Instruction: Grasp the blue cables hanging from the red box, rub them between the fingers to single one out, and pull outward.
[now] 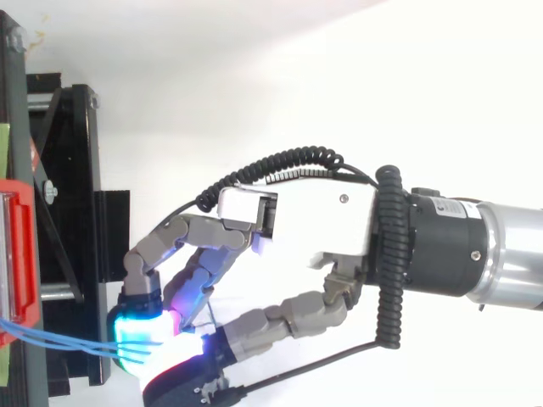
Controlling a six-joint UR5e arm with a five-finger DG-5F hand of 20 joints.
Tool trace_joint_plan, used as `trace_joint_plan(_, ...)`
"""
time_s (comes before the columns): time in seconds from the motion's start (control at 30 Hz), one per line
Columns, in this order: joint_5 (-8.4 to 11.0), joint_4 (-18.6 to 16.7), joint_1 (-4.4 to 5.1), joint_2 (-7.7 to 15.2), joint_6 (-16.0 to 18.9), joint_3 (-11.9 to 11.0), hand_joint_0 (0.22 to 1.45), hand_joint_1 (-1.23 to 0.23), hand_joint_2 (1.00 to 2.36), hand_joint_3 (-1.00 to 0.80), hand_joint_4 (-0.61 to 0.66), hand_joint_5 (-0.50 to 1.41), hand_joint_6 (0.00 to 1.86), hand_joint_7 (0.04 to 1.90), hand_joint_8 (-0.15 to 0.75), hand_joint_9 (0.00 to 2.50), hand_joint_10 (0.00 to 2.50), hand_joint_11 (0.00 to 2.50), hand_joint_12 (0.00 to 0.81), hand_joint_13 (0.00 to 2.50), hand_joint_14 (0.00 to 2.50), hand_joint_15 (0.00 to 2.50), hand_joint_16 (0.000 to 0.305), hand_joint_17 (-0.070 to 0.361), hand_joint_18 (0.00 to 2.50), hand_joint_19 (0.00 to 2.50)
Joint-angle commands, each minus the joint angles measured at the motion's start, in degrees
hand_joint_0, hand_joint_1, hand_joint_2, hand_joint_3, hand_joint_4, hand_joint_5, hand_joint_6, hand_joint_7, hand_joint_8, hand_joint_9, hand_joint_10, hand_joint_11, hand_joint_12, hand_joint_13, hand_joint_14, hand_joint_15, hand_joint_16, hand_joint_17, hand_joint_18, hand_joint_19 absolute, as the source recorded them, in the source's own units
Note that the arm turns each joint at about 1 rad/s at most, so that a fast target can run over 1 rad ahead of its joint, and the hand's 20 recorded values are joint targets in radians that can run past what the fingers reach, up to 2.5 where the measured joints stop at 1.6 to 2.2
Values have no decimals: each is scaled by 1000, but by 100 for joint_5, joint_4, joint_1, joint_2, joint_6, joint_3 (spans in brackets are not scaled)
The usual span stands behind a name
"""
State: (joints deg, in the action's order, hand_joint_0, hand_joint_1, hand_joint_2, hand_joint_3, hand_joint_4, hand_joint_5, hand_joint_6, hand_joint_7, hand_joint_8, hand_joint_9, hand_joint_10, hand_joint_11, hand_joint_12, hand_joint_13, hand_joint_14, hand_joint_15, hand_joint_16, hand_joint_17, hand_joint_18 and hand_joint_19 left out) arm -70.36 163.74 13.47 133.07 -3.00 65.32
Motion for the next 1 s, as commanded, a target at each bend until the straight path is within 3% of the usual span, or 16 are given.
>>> trace_joint_plan(0.0,-39,62,-2,-1,1,-1,741,-965,1014,-326,-16,-175,911,1071,276,946,18,567,353,773,24,569,45,101,661,514)
trace_joint_plan(0.23,-39,105,-2,-1,45,-1,816,-971,1001,-482,-41,-173,917,1085,266,938,21,549,344,686,23,520,44,100,652,487)
trace_joint_plan(0.33,-39,105,-2,-1,45,-1,792,-990,1000,-500,22,-169,911,1069,262,938,18,554,348,676,24,503,44,98,663,473)
trace_joint_plan(0.47,-39,105,-2,-1,45,-1,652,-988,1000,-500,82,-154,898,1064,270,983,21,565,350,709,23,519,43,97,671,511)
trace_joint_plan(0.5,-39,105,-2,-1,45,-1,585,-962,1000,-500,96,-152,896,1064,280,1005,20,563,353,716,24,529,44,98,674,532)
trace_joint_plan(0.67,-39,105,7,-1,45,-1,474,-843,1000,-500,131,-141,887,1063,311,1061,17,559,390,764,22,545,50,112,722,547)
trace_joint_plan(0.83,-39,105,-2,-1,45,-1,452,-621,1000,-500,155,-141,830,990,328,1065,16,535,410,749,21,544,55,123,686,557)
trace_joint_plan(0.97,-31,105,-2,-1,36,-10,489,-617,1000,-495,138,-141,825,1027,319,1047,17,535,397,728,24,552,52,117,648,585)
